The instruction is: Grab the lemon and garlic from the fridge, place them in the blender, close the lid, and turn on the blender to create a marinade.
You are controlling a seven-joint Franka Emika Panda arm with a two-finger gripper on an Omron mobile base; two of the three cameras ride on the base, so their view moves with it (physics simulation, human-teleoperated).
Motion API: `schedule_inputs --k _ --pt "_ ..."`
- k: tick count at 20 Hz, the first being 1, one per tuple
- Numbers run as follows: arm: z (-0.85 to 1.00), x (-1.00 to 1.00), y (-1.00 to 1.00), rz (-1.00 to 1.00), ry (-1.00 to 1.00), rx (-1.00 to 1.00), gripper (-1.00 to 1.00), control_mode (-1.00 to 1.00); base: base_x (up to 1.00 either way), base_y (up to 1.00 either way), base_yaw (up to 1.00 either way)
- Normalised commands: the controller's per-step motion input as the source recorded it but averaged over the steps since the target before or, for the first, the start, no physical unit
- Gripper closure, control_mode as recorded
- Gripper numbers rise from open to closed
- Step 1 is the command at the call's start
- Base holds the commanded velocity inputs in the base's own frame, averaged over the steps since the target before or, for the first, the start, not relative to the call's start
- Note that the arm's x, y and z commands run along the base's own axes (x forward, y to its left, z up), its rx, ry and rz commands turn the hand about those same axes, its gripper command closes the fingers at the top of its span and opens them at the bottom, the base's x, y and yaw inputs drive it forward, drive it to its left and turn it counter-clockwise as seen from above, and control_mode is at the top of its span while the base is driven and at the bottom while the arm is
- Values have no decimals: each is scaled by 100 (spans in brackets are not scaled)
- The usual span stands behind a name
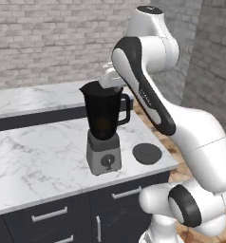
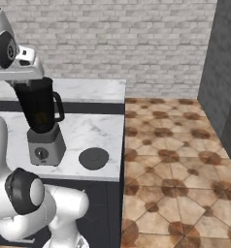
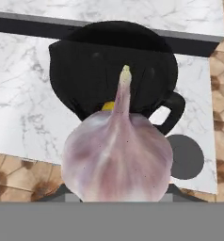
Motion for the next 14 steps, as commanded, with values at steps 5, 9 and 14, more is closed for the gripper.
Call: schedule_inputs --k 5,9,14 --pt "-7 81 33 0 2 0 100 -100 0 0 0" --pt "-44 55 13 0 10 0 100 -100 0 0 0" --pt "-54 46 11 0 7 0 100 -100 0 0 0"
